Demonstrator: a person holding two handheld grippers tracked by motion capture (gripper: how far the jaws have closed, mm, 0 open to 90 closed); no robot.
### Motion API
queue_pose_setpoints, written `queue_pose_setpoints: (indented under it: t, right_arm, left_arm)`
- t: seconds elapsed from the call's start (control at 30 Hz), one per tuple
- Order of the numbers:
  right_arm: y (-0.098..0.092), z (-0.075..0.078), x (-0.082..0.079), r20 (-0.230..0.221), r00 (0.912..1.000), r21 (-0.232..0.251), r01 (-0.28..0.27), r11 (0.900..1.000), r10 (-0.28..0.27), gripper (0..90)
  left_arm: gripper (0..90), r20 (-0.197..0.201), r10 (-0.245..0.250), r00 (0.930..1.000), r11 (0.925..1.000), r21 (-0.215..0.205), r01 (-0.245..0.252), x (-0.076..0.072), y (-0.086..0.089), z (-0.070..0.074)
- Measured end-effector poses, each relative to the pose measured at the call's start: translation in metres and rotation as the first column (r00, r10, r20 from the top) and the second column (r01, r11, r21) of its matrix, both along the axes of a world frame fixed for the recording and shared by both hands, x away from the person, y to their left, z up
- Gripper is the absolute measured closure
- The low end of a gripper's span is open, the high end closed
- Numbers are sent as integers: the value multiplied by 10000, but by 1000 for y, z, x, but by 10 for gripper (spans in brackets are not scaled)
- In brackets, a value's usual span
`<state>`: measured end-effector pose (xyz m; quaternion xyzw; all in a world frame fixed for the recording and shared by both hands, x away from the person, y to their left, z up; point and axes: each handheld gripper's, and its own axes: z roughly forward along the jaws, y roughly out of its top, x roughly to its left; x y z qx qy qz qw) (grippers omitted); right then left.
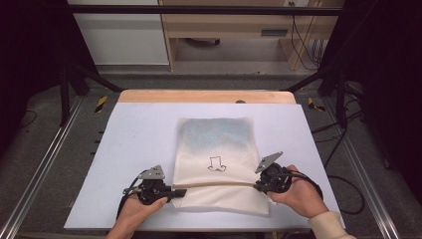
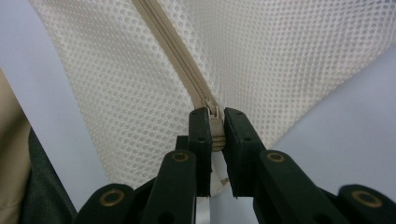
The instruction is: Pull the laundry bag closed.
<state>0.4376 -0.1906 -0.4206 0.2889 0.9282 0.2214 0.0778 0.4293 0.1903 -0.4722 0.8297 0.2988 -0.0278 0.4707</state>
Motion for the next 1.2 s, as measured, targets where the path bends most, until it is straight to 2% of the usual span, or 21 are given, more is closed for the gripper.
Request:
queue_pose_setpoints:
  t: [0.33, 0.5, 1.2]
  right_arm:
    - [-8, -2, -1, -44, 9999, 62, 115, 9999, -115, 819]
    - [-10, -5, -2, -86, 9998, -55, 185, 9998, -186, 820]
    - [-22, -17, -7, -164, 9980, 291, 609, 9977, -604, 820]
  left_arm:
    - [851, 20, 16, 10000, 10000, -16, -16, 0, 1, 1]
    - [851, 45, 75, 10000, 9999, -83, -75, 0, 2, 2]
    - [850, 111, 84, 9999, 10000, -16, -84, -1, 3, 4]
